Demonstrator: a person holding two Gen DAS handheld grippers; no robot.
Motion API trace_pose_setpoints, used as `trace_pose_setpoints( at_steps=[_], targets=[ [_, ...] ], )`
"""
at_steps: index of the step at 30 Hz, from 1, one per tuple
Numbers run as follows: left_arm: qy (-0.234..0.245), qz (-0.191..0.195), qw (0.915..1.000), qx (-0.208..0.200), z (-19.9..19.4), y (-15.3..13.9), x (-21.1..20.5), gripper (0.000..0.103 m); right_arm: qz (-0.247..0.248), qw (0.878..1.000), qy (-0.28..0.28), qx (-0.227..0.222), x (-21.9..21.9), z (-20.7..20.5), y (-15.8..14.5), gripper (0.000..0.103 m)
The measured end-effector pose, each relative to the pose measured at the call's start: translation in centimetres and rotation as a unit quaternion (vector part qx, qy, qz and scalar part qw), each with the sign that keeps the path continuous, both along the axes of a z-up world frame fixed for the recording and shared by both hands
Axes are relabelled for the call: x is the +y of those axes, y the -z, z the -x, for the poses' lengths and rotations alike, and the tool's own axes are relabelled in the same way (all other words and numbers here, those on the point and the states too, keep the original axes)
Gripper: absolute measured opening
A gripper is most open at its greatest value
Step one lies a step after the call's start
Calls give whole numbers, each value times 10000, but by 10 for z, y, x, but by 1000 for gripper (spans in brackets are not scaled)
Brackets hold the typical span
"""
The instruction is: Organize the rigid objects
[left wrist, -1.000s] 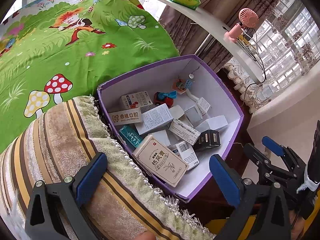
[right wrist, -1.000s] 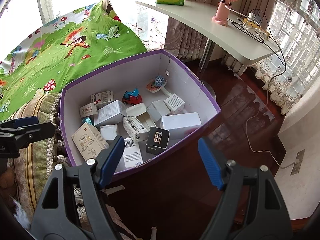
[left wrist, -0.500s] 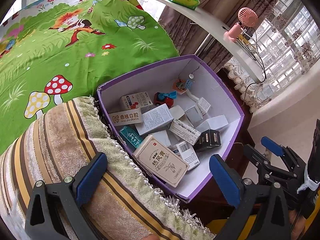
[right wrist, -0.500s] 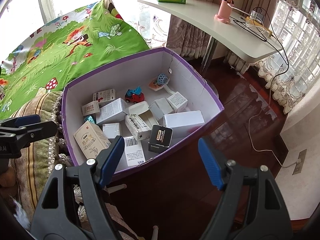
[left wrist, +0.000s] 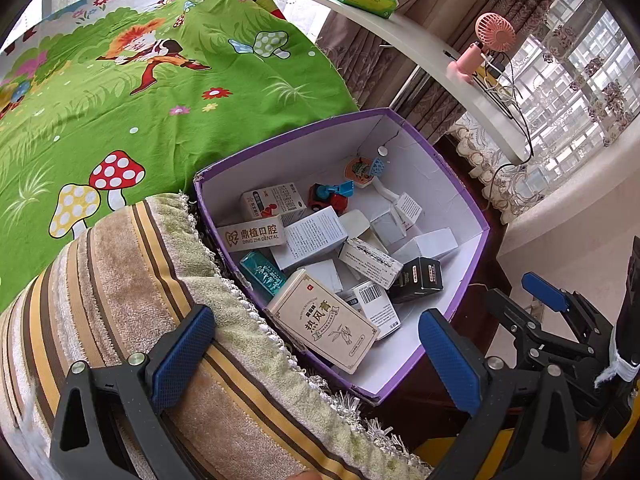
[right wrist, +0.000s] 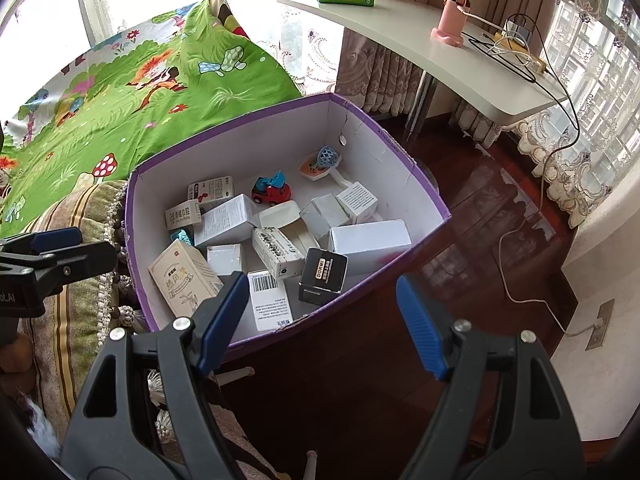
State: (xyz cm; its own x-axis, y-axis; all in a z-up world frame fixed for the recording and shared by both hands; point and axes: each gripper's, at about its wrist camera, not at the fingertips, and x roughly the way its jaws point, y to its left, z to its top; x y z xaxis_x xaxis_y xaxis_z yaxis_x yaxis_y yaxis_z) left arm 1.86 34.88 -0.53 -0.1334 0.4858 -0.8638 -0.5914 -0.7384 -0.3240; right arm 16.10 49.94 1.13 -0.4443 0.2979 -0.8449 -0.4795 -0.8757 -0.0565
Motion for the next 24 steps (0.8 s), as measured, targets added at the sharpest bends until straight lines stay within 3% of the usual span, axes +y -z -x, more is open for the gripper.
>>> trace_pose_setpoints(
  at_steps=[24],
  targets=[
    [18, 18, 10000, 12, 0, 0, 1, 103, 17, 10000, -1, -18, 0, 0, 2, 79]
  ],
)
